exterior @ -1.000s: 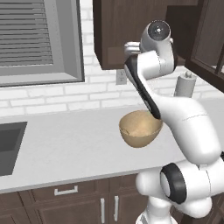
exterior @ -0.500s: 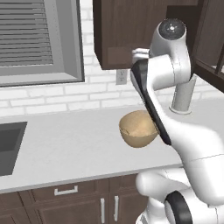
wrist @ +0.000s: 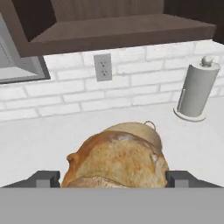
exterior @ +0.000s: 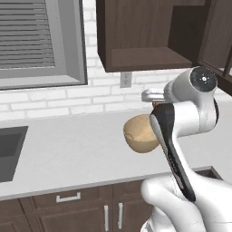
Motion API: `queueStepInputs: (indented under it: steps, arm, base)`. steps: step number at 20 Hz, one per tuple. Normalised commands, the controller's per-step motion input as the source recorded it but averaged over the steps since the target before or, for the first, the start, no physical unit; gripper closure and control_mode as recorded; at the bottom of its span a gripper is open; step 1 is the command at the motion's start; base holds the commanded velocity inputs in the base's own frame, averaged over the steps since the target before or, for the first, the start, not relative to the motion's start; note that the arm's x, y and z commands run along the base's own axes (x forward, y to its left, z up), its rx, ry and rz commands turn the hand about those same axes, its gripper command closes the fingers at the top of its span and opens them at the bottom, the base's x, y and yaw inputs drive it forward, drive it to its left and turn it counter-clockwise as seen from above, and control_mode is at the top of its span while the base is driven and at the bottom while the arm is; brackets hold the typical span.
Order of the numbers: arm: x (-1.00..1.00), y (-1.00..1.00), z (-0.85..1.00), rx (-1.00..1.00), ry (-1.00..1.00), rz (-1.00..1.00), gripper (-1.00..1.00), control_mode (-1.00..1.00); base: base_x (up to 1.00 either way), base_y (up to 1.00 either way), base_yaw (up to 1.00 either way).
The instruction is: Open the cabinet, pick up the bread from the cabinet and place it in the basket. Then move the basket to the dining counter.
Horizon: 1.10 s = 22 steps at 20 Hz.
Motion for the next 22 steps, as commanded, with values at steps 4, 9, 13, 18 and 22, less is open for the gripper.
queueStepInputs:
  steps: [4,9,13,18,22]
  arm:
    - [0.11,0.04,-0.81,0.04,0.00,0.21,1.00,-1.00]
    - [0.34,0.03,-0.45,0.02,0.09,0.02,1.00,-1.00]
    - [0.52,0.00,-0.46,-0.09,0.26,-0.11,1.00,-1.00]
    - [0.61,-0.01,-0.20,-0.07,0.28,-0.24,1.00,-1.00]
    - [0.67,-0.06,-0.30,-0.03,0.36,-0.16,1.00,-1.00]
  base:
    - [0.00,0.00,0.00]
    - [0.00,0.00,0.00]
    - [0.00,0.00,0.00]
    - [0.00,0.00,0.00]
    - [0.00,0.00,0.00]
